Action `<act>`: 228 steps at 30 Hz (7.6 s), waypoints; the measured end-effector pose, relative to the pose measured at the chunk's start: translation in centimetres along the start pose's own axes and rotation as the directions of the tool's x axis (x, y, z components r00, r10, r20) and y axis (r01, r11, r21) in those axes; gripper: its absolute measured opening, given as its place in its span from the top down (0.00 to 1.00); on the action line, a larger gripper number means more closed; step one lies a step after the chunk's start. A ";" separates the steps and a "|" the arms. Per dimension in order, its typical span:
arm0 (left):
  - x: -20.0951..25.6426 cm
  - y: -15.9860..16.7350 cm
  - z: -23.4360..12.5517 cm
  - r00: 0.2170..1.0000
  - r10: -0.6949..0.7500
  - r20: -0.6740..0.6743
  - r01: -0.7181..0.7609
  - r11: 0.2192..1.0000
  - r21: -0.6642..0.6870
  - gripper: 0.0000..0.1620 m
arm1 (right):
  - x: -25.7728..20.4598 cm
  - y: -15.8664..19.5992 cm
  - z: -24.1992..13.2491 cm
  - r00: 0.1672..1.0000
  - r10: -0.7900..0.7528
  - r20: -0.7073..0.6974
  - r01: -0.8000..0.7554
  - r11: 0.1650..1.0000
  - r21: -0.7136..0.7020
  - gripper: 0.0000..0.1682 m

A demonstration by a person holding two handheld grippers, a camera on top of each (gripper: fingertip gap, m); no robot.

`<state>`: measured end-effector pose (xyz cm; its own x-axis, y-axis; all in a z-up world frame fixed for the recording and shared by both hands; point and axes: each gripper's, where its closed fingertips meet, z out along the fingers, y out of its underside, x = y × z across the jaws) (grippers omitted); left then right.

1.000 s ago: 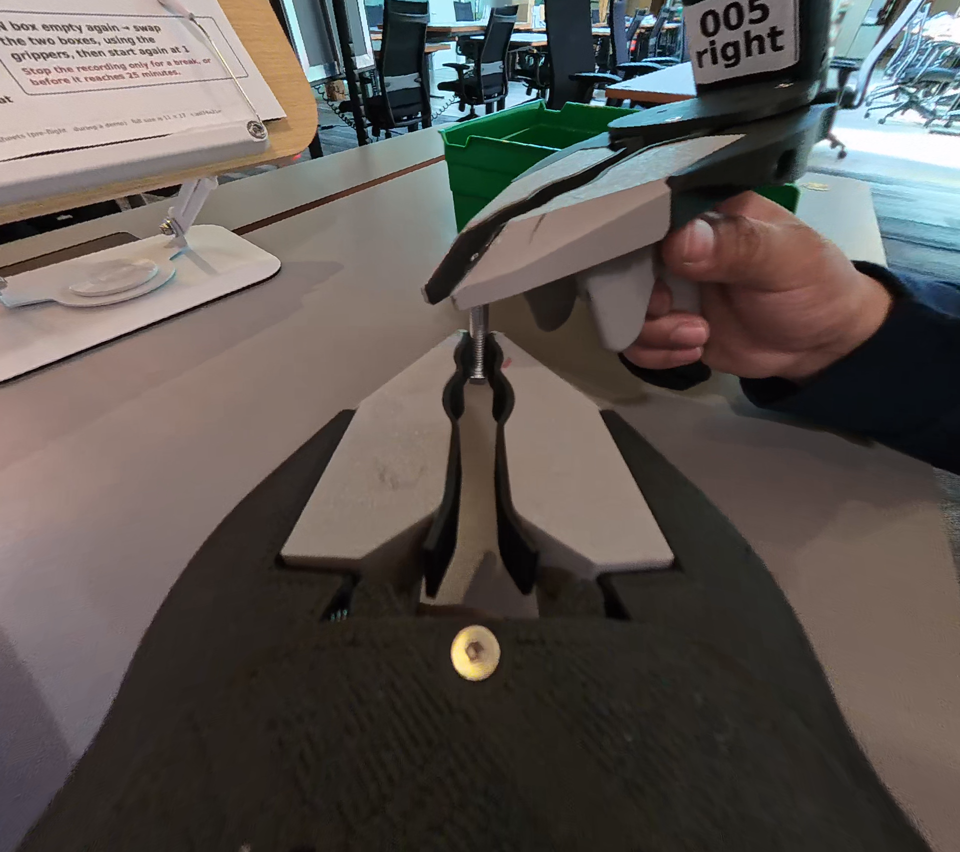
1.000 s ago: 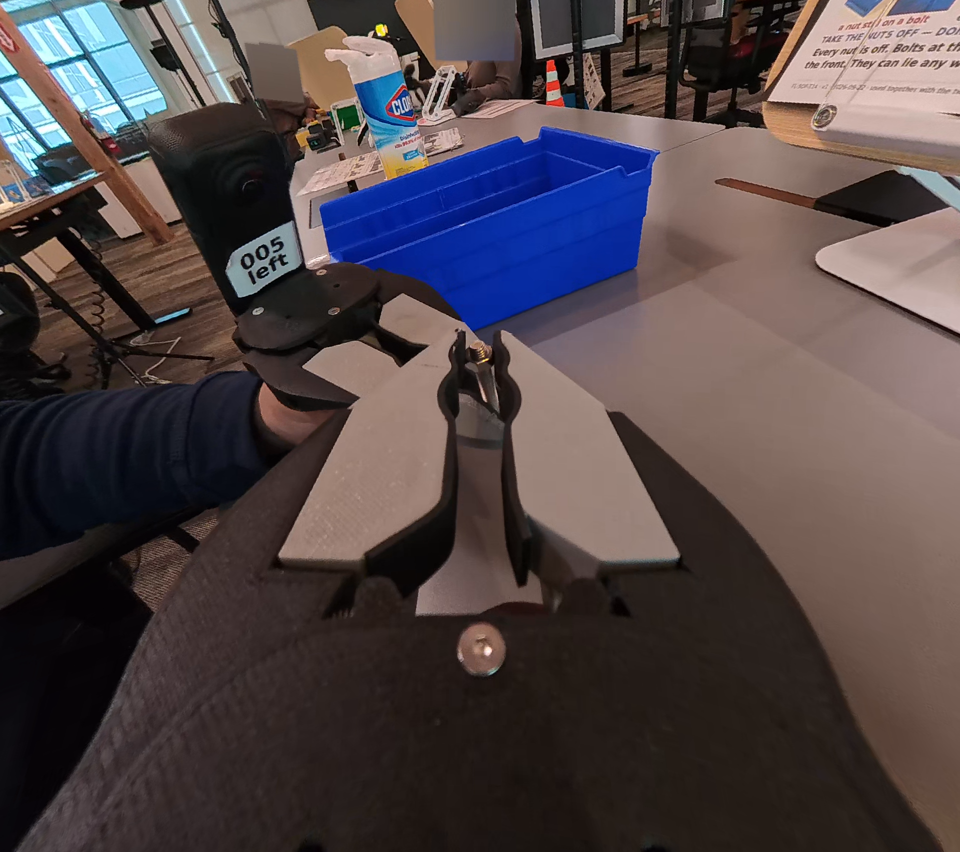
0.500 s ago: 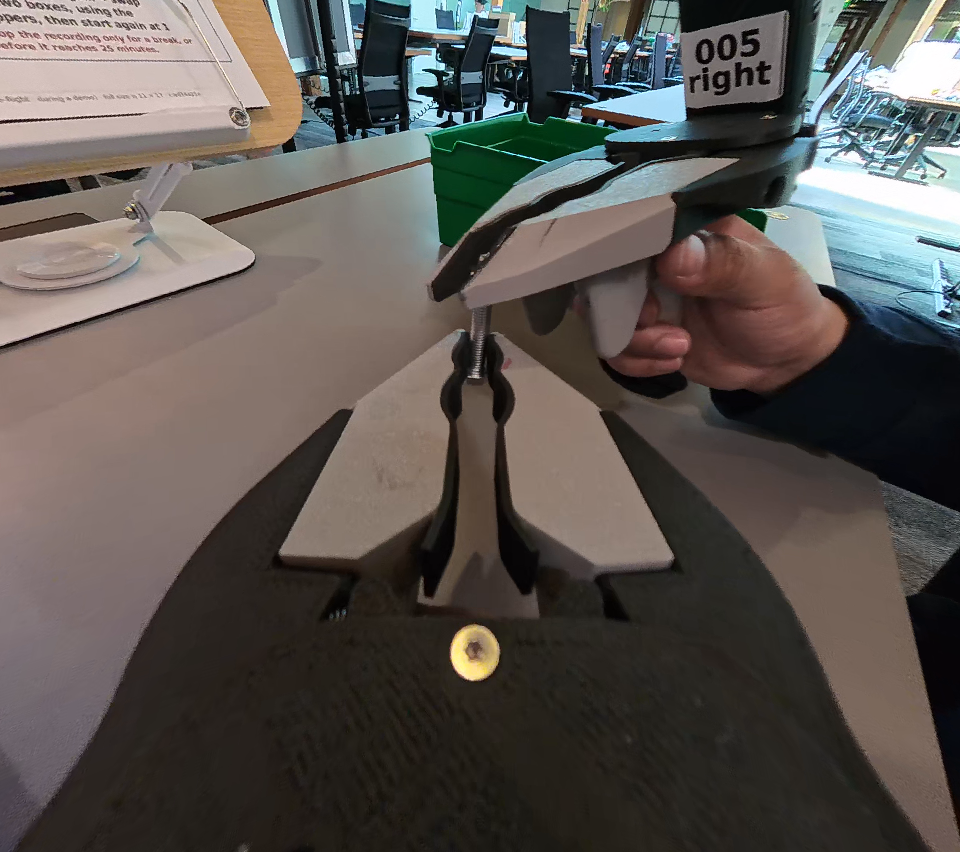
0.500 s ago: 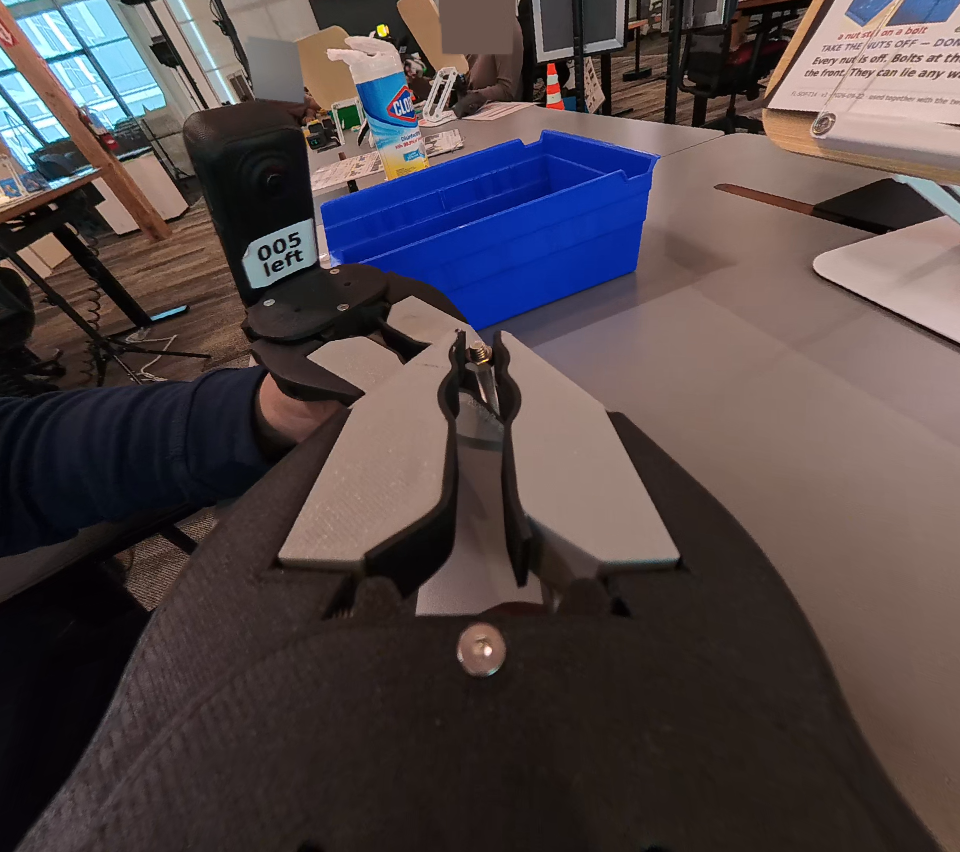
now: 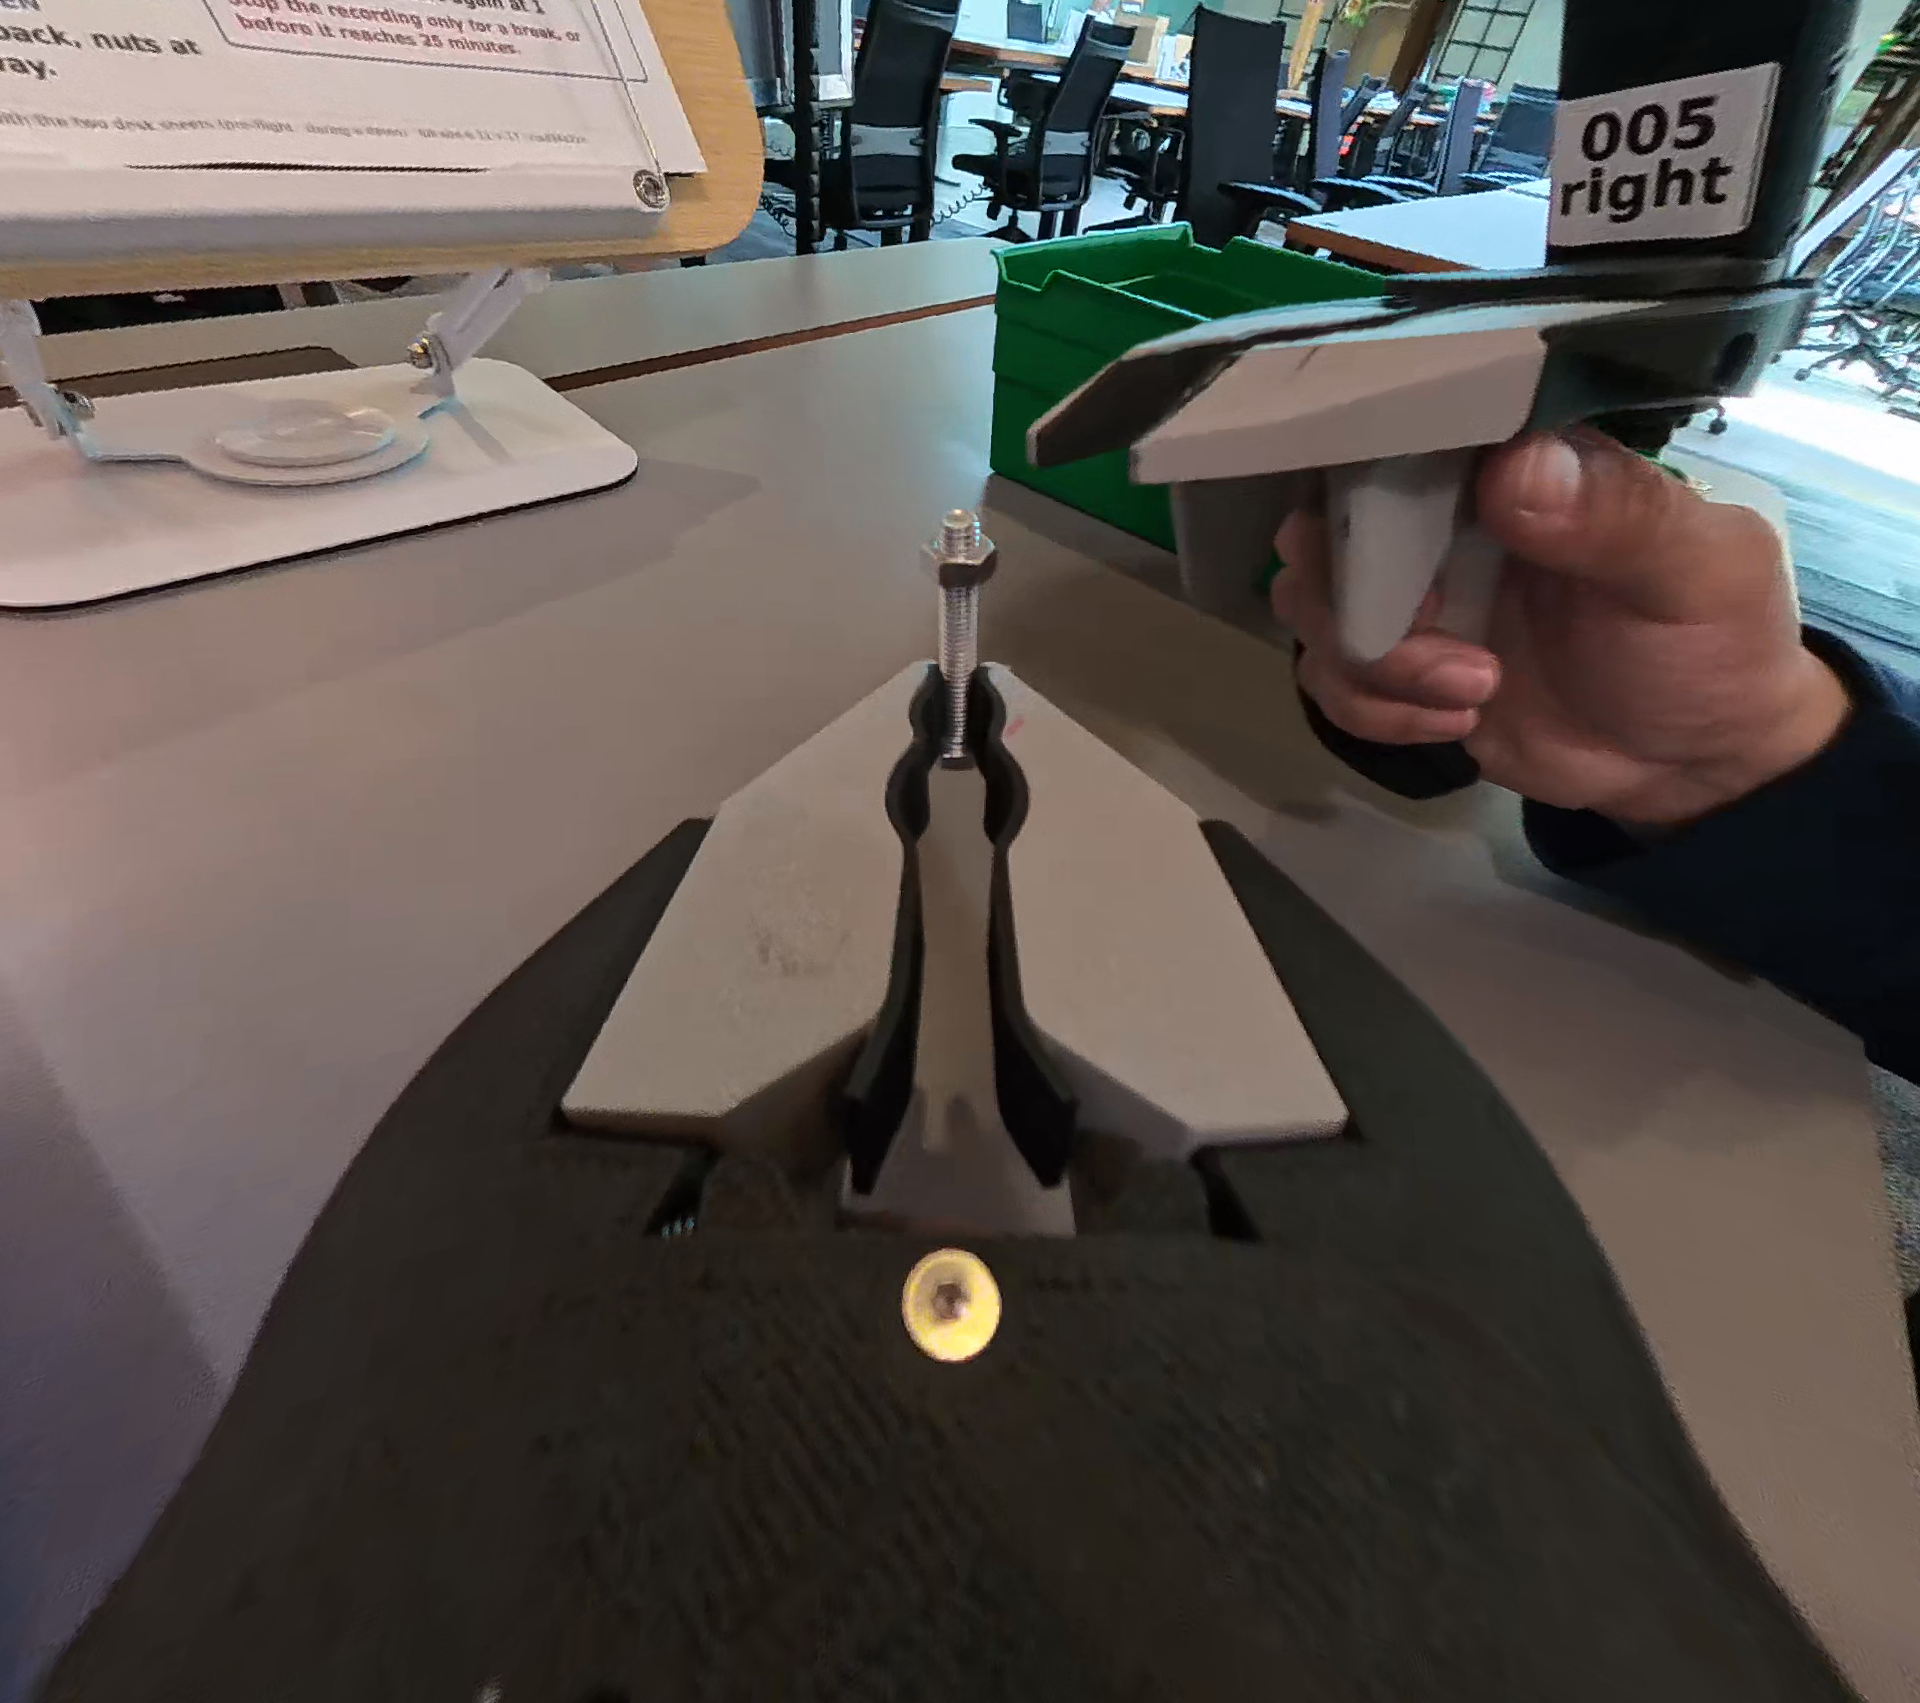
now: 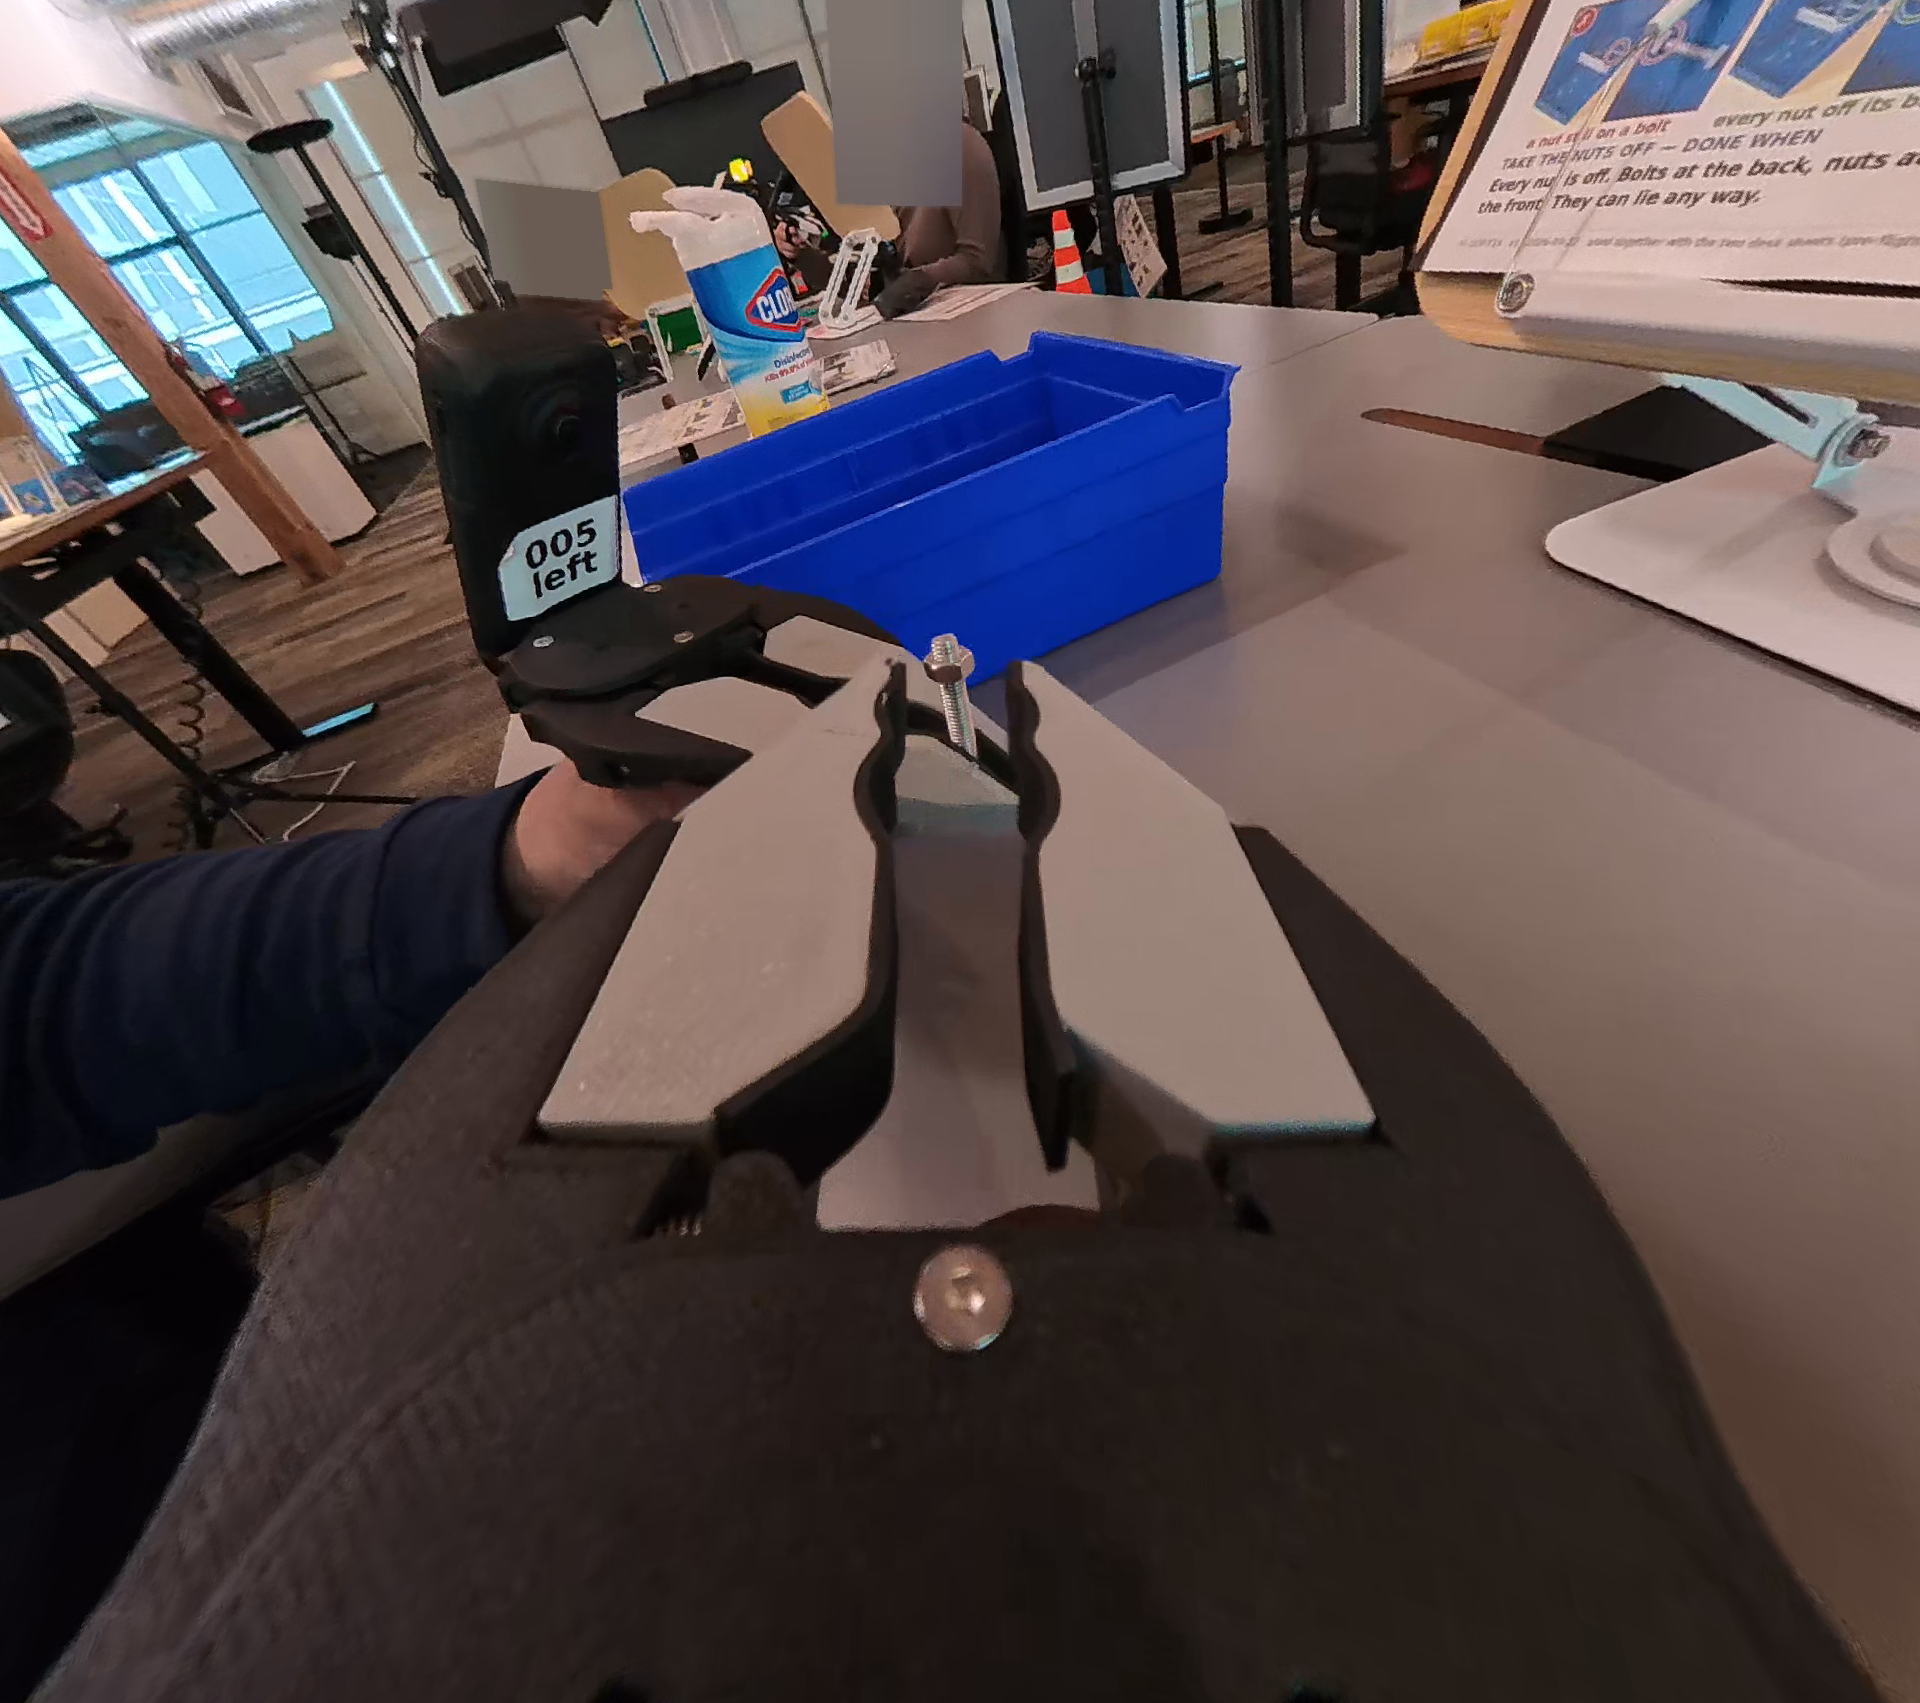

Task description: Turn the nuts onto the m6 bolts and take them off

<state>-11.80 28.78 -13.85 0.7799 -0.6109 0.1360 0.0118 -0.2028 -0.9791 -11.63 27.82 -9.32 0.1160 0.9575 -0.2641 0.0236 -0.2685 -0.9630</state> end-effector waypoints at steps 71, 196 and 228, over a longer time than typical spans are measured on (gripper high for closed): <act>3.1 1.1 0.7 0.983 0.171 -0.073 -0.176 0.982 -0.066 0.99 | -3.0 2.9 2.7 0.992 -0.112 0.058 0.118 0.986 -0.116 0.77; 0.5 1.1 0.4 0.992 0.121 0.048 -0.117 0.990 -0.082 0.99 | -1.2 1.7 1.6 0.972 -0.220 -0.078 0.212 0.973 -0.095 0.87; 2.4 1.2 0.7 0.985 0.172 -0.031 -0.174 0.981 -0.081 0.99 | -1.1 2.1 1.9 0.975 -0.207 -0.081 0.197 0.974 -0.109 0.96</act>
<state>-9.45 27.59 -14.82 0.7506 -0.6601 -0.0300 -0.1747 -0.1544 -0.9724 -13.59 26.46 -11.13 0.1891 0.9805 -0.0541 0.1541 -0.0840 -0.9845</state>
